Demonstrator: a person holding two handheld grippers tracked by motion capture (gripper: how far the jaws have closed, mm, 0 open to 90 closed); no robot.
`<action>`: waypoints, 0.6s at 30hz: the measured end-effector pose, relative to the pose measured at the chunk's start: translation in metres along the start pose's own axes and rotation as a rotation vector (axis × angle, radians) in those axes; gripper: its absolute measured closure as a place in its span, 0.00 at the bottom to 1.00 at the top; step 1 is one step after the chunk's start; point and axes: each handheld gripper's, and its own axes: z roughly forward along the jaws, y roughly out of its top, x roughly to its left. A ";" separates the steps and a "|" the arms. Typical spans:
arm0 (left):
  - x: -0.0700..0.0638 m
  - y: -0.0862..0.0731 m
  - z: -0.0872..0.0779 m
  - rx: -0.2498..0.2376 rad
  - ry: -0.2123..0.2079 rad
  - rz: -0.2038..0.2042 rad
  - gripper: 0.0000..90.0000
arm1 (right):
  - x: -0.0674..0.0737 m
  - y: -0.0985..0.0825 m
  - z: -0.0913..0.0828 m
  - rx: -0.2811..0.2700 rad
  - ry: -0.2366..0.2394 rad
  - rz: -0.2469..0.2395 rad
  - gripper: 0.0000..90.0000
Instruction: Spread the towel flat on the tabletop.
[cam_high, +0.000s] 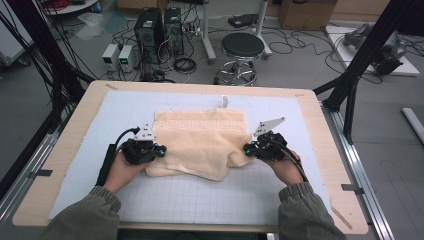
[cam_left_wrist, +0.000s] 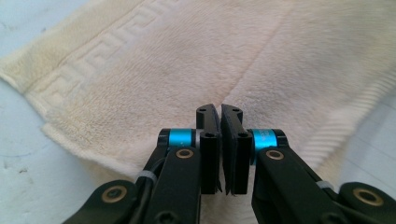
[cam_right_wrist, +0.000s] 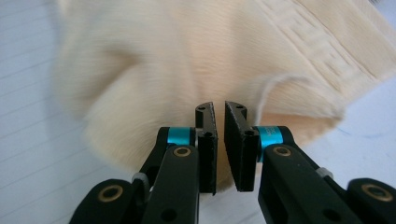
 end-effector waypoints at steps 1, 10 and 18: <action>0.002 0.000 0.003 0.003 -0.001 -0.004 0.95 | -0.004 -0.001 0.003 0.006 -0.009 0.014 0.92; 0.000 0.001 -0.008 -0.029 0.012 0.002 0.86 | 0.007 0.005 -0.008 -0.081 0.008 -0.015 0.85; -0.004 -0.004 -0.026 -0.038 -0.003 0.033 0.58 | 0.040 0.006 -0.018 -0.149 0.087 -0.077 0.62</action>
